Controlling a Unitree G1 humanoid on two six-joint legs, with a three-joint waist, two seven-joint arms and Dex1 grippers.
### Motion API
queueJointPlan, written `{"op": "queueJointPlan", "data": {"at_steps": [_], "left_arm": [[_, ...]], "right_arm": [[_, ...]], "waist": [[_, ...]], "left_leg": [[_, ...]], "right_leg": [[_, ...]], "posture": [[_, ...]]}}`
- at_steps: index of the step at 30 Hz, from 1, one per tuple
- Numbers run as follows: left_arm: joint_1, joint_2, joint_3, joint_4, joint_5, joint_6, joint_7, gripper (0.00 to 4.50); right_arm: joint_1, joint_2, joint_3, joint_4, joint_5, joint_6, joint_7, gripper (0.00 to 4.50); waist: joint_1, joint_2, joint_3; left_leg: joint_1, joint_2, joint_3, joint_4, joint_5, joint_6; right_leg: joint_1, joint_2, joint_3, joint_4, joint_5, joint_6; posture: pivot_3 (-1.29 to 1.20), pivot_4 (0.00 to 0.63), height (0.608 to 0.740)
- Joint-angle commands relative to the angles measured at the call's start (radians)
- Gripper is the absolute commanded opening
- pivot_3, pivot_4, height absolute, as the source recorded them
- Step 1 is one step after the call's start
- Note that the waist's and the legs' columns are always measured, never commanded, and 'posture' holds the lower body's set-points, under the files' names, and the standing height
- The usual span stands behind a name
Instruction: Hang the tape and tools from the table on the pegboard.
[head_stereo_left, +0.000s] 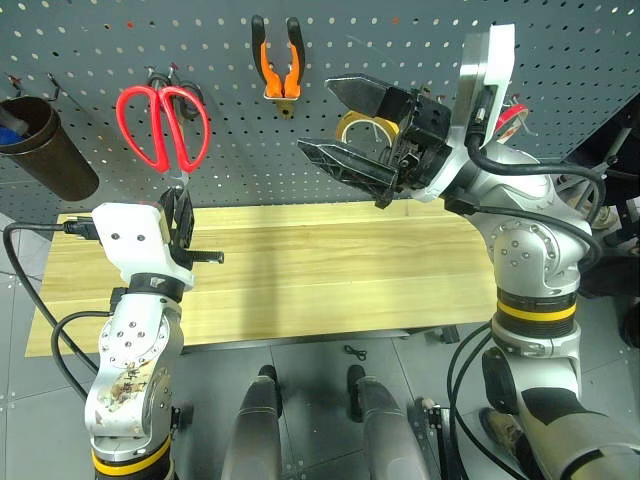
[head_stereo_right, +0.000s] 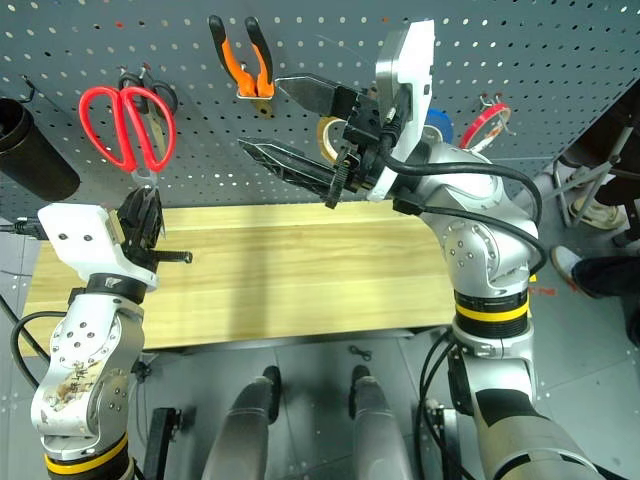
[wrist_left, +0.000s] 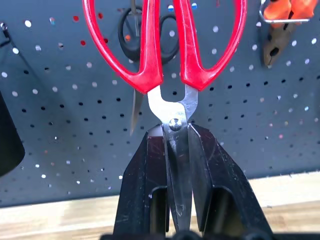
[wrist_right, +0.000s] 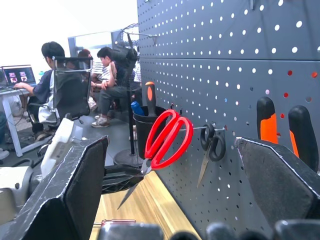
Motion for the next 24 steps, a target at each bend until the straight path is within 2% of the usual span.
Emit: {"op": "queueJointPlan", "data": {"at_steps": [1,12,13,16,20,24], "left_arm": [[-0.035,-0.001,-0.016,0.025,0.022,-0.045,-0.009,0.11],[-0.112,-0.047,-0.034,0.159,0.03,-0.031,-0.001,0.11],[-0.113,-0.051,-0.032,0.163,0.026,-0.031,-0.002,1.22],[-0.104,-0.053,-0.033,0.177,0.029,-0.039,-0.006,2.61],[-0.026,-0.04,-0.025,0.182,0.035,-0.045,-0.029,4.46],[0.057,0.02,0.04,0.24,0.033,-0.041,-0.078,4.46]], "right_arm": [[-0.015,-0.011,-0.024,-0.024,0.019,-0.027,0.008,4.5],[0.011,-0.065,-0.04,-0.019,0.007,-0.029,0.023,4.5],[0.015,-0.07,-0.041,-0.022,0.008,-0.029,0.025,4.5],[0.037,-0.084,-0.043,-0.03,0.012,-0.03,0.032,4.5],[0.044,-0.033,0.074,-0.085,-0.038,-0.001,-0.024,4.5],[0.137,-0.068,0.197,-0.129,-0.101,0.035,-0.006,4.5]], "waist": [[0.001,0.0,0.0],[0.01,-0.001,-0.012],[0.009,-0.001,-0.016],[0.01,-0.002,-0.022],[-0.007,-0.002,-0.022],[-0.009,-0.002,-0.022]], "left_leg": [[0.0,0.0,0.0,0.0,0.0,0.0],[-0.001,0.0,0.0,0.002,0.0,0.0],[-0.001,0.0,0.0,0.002,0.0,0.0],[0.0,0.0,0.0,0.003,0.0,0.0],[0.0,0.0,0.0,0.004,0.0,0.0],[0.001,0.0,-0.002,0.004,0.0,0.0]], "right_leg": [[0.0,0.0,0.0,0.0,0.001,-0.002],[0.0,0.0,0.0,0.001,0.003,-0.004],[0.0,0.0,0.0,0.001,0.004,-0.004],[0.001,0.0,0.0,0.001,0.004,-0.003],[0.001,0.0,0.0,0.002,0.004,-0.003],[0.001,0.001,0.0,0.005,0.004,-0.004]], "posture": [[0.15,0.289,0.74],[0.11,0.287,0.74],[0.11,0.291,0.74],[0.1,0.299,0.74],[0.11,0.315,0.74],[0.14,0.354,0.74]]}}
